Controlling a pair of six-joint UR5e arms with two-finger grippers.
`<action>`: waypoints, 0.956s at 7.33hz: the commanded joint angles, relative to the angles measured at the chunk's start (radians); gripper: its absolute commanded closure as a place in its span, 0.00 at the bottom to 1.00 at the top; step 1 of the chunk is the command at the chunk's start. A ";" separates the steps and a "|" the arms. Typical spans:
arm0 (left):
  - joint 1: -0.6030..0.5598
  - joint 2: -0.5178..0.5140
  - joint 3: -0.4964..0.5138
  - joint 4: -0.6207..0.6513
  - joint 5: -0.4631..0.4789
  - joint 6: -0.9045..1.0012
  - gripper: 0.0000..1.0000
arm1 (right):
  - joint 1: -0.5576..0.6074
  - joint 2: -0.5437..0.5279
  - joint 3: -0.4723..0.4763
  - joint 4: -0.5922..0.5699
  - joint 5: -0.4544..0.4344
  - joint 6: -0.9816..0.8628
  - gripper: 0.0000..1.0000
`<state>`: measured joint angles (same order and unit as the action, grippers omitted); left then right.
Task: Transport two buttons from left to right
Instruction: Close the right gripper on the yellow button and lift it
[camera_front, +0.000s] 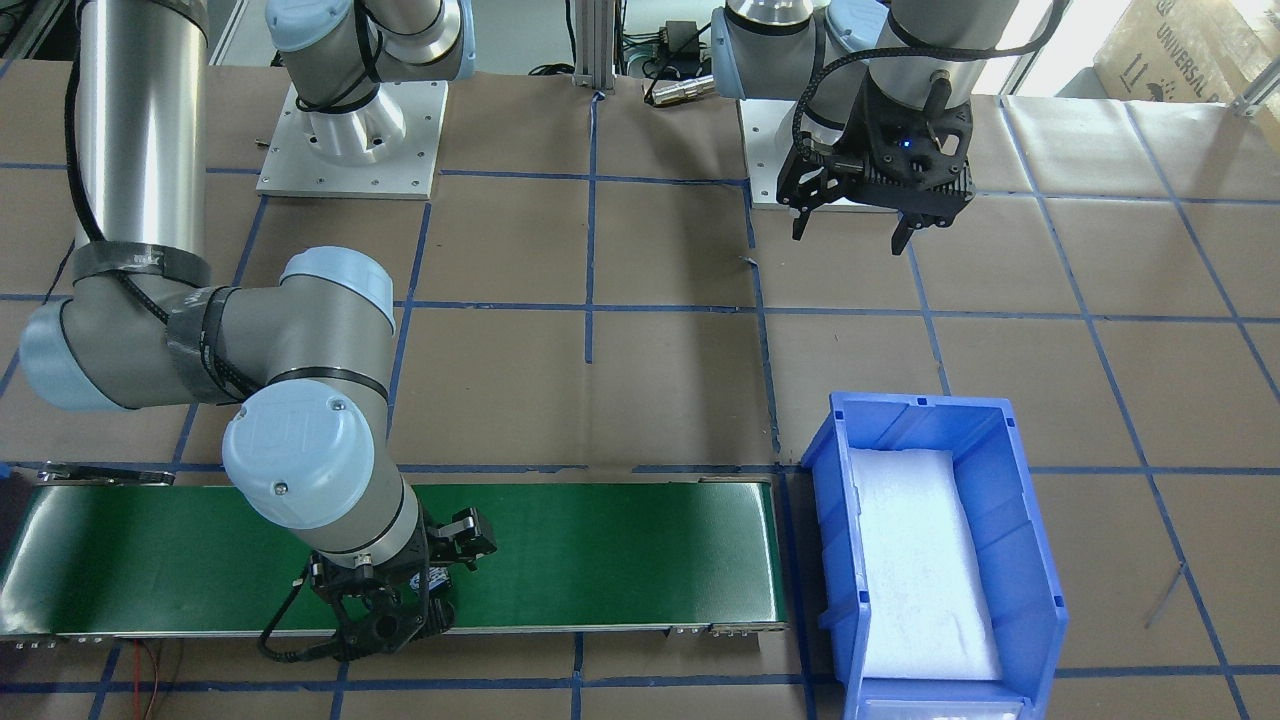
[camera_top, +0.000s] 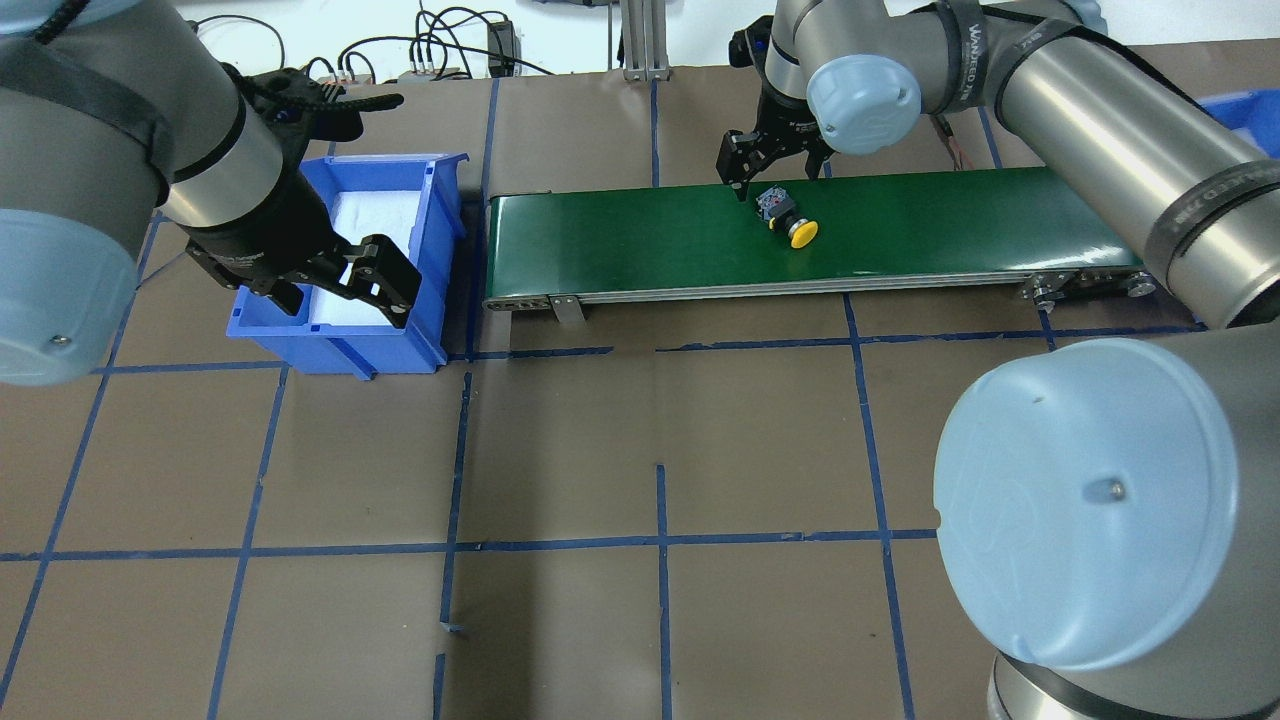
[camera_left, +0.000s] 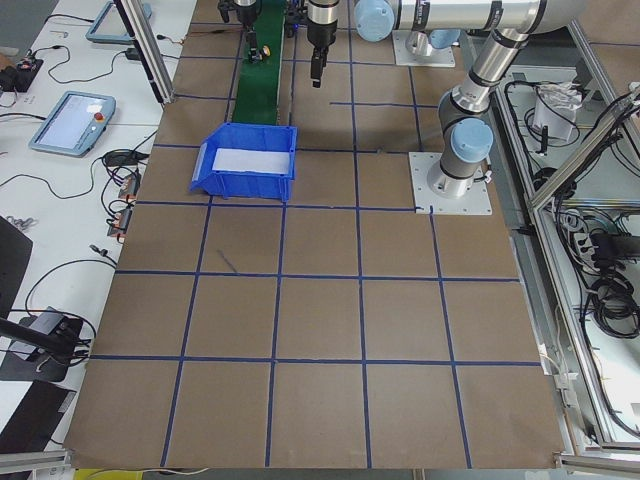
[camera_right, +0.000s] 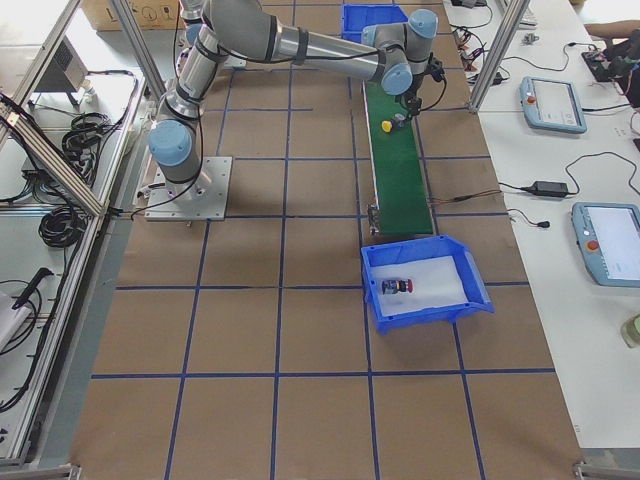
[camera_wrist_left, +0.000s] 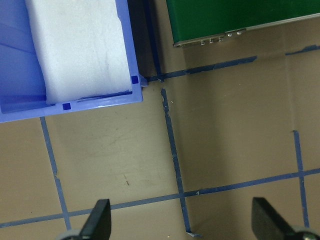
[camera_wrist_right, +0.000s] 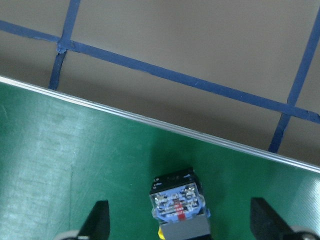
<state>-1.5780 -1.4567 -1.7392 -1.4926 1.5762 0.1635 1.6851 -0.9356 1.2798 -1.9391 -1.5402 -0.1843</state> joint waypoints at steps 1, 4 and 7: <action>0.000 -0.001 0.001 0.000 0.002 0.002 0.00 | 0.001 0.014 0.006 0.009 -0.004 -0.004 0.06; 0.001 -0.008 0.001 -0.002 0.001 0.002 0.00 | -0.001 0.009 -0.002 0.102 -0.085 -0.026 0.76; 0.001 -0.008 0.000 -0.002 0.001 0.004 0.00 | -0.018 -0.017 -0.023 0.144 -0.107 -0.052 0.95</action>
<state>-1.5769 -1.4641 -1.7387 -1.4940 1.5765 0.1666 1.6752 -0.9362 1.2678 -1.8144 -1.6407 -0.2285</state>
